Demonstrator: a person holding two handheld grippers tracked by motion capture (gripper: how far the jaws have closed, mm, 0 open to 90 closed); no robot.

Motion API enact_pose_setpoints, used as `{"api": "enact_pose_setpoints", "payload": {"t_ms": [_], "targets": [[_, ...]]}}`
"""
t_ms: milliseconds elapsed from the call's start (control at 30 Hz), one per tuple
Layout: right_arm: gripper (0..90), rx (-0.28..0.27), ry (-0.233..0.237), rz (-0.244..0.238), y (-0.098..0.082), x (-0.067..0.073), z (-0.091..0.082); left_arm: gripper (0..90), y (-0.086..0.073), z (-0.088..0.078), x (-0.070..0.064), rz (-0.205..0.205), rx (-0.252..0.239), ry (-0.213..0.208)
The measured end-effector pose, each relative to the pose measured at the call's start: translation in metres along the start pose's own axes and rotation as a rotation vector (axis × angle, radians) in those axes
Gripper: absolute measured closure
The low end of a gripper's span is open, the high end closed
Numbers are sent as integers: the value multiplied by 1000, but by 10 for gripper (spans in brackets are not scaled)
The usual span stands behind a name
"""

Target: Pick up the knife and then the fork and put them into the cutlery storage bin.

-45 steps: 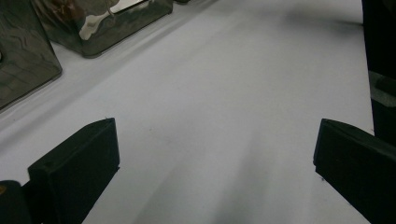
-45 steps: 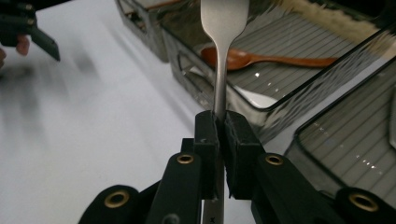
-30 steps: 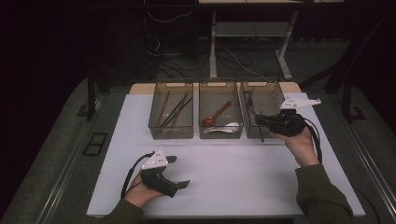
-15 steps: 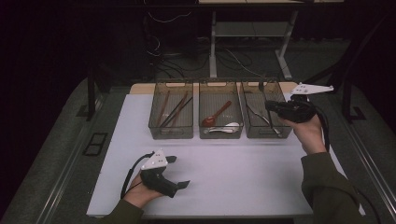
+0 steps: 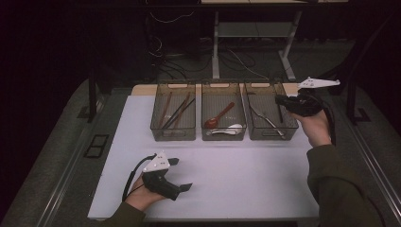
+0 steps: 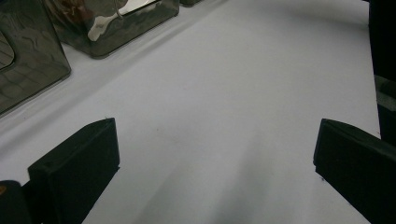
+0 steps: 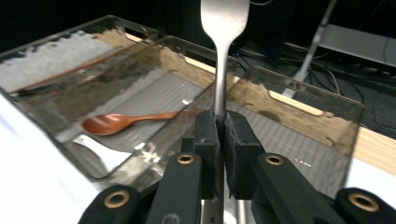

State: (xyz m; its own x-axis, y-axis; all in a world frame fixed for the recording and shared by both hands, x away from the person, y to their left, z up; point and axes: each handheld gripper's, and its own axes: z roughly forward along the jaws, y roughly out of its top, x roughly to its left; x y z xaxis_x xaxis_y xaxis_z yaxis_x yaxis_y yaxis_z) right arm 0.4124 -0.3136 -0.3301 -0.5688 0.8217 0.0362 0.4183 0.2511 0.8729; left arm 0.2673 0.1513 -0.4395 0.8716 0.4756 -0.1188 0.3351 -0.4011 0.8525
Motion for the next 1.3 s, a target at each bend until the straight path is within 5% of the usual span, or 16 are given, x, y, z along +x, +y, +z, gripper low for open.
{"api": "enact_pose_setpoints", "payload": {"t_ms": [567, 900, 1300], "targets": [[833, 130, -74, 44, -26, -26, 19, 0, 0, 0, -1, 2, 0, -3], [833, 252, -93, 38, -42, -32, 31, 0, 0, 0, -1, -2, 0, -4], [830, 334, -94, 14, -47, -30, 41, 0, -1, 1, -1, -3, 4, -7]]}}
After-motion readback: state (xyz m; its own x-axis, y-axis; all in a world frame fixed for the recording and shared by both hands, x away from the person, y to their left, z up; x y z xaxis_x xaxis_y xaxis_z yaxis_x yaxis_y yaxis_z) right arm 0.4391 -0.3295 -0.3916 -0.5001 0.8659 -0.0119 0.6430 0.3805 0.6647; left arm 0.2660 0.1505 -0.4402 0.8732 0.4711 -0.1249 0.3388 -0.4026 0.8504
